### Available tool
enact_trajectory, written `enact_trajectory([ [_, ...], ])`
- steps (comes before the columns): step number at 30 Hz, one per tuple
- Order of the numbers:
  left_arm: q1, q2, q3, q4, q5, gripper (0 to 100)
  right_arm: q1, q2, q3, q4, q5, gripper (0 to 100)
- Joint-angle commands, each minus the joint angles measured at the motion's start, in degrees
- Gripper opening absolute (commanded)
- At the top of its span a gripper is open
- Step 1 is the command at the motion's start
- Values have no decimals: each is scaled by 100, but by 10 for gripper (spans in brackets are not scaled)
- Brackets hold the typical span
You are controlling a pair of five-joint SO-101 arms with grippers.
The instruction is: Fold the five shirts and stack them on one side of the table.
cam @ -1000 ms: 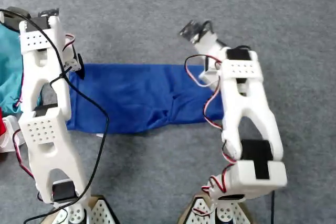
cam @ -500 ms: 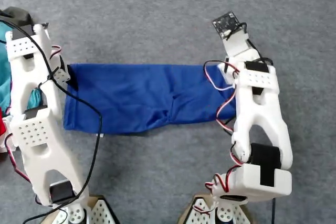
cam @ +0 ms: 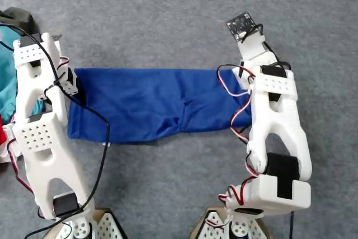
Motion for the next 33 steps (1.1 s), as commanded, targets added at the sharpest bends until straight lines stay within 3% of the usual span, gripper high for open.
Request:
enact_trajectory([
  [1, 62, -57, 290, -554, -211, 219, 48, -321, 31, -123, -18, 6],
  [4, 70, -75, 738, -1020, -325, 188, 48, -321, 198, -352, -9, 6],
  [15, 334, -57, 888, -1064, -466, 15, 48, -347, 259, -431, -9, 6],
  [25, 53, -110, 387, -1055, -79, 19, 620, -365, 233, -774, -431, 6],
  [33, 9, -75, -870, -88, -70, 19, 1473, -312, 259, -1451, -1442, 9],
])
